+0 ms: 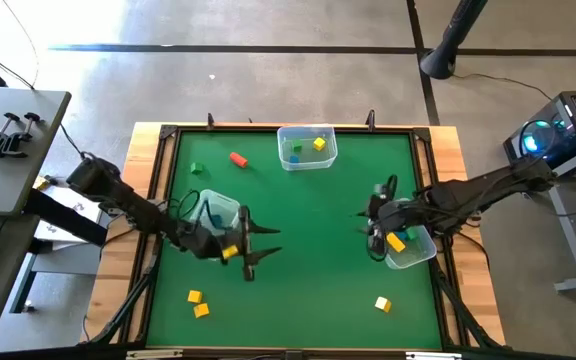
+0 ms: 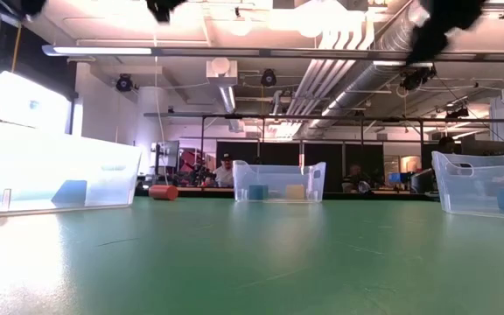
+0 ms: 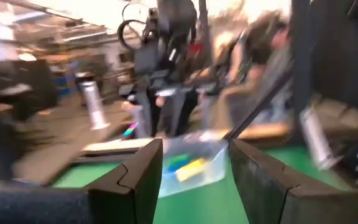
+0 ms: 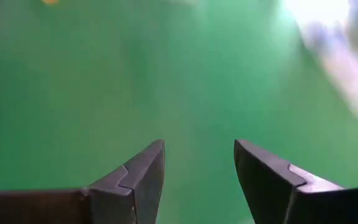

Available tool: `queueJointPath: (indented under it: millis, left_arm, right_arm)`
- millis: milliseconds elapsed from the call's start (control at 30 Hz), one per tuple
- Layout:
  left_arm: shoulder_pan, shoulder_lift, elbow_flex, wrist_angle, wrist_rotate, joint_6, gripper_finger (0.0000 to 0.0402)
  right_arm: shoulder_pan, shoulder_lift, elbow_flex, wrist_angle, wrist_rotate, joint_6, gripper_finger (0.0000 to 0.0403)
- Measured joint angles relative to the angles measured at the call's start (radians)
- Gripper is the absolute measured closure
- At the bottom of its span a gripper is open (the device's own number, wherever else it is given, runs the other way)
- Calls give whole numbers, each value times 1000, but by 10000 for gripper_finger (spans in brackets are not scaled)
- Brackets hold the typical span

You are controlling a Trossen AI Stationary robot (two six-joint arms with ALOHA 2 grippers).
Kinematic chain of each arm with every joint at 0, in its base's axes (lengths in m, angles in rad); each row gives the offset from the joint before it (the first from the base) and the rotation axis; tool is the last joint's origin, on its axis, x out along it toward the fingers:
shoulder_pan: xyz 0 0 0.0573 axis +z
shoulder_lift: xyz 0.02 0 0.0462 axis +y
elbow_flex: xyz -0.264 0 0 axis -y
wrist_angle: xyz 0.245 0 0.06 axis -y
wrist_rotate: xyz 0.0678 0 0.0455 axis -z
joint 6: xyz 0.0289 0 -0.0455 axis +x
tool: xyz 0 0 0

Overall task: Sort blocks by size
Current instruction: Put the yellow triangular block into the bottom left transparent bin

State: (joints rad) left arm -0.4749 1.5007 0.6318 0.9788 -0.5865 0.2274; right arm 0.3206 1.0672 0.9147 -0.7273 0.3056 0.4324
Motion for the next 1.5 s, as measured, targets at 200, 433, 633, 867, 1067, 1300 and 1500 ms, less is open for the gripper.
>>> queueJointPath:
  millis: [200,433,633,867,1067,1300,1500]
  left_arm:
    - [-90,28,255,-544,-277,-5,229]
    - [-130,120,491,-883,-303,-167,229]
    - [-187,195,589,-977,-273,-298,229]
    - [-289,184,638,-1395,-23,-1183,229]
    - [-378,224,639,-1463,232,-1741,229]
    - [-482,315,639,-1502,385,-2254,229]
    - [-564,387,638,-1568,546,-2461,221]
  right_arm:
    - [-2,22,-194,715,-163,-472,215]
    - [-2,111,-362,1135,-243,-640,215]
    - [-2,191,-408,1214,-254,-609,215]
    - [-2,268,-407,1245,-254,-638,215]
    - [-3,300,-406,1342,-263,-708,215]
    - [-12,303,-406,1342,-310,-735,215]
    - [-14,303,-406,1340,-351,-754,215]
